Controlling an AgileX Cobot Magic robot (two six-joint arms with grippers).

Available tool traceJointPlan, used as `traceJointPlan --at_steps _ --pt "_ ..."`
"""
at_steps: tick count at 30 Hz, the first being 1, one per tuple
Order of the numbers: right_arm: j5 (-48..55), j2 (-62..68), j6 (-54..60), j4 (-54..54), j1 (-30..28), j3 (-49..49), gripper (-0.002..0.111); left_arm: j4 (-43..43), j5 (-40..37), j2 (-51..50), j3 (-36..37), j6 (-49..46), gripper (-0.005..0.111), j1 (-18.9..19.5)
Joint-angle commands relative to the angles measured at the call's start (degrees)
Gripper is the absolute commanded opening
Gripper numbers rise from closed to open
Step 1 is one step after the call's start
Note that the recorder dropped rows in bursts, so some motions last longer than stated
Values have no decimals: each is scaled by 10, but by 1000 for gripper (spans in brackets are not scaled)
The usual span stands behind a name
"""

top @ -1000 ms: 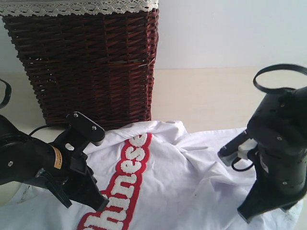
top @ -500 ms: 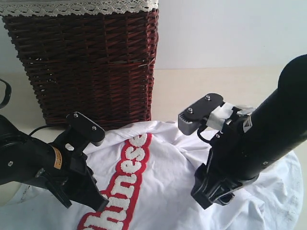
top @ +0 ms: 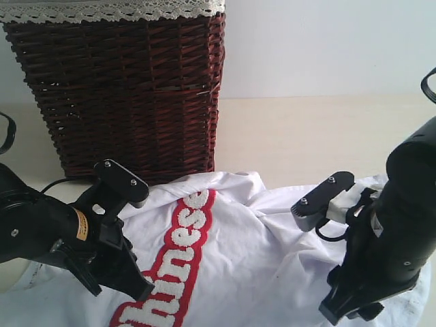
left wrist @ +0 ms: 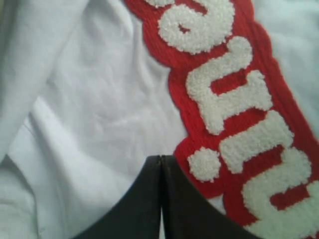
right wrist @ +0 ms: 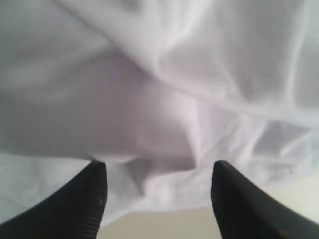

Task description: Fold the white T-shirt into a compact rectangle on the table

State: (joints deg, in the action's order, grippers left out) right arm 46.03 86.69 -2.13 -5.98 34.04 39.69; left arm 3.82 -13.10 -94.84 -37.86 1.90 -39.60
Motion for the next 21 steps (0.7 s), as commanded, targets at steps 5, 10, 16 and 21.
traceJointPlan --at_steps 5,10,16,21 --pt "-29 37 17 26 -1 -13 59 -2 0 4 -2 0 0 -3" --pt "18 67 -4 42 -1 18 35 -2 0 4 -2 0 0 -3" --pt "98 10 36 51 -1 39 0 -2 0 4 -2 -1 0 -3" --pt "138 -70 65 99 -1 39 0 -2 0 4 -2 -2 0 -3"
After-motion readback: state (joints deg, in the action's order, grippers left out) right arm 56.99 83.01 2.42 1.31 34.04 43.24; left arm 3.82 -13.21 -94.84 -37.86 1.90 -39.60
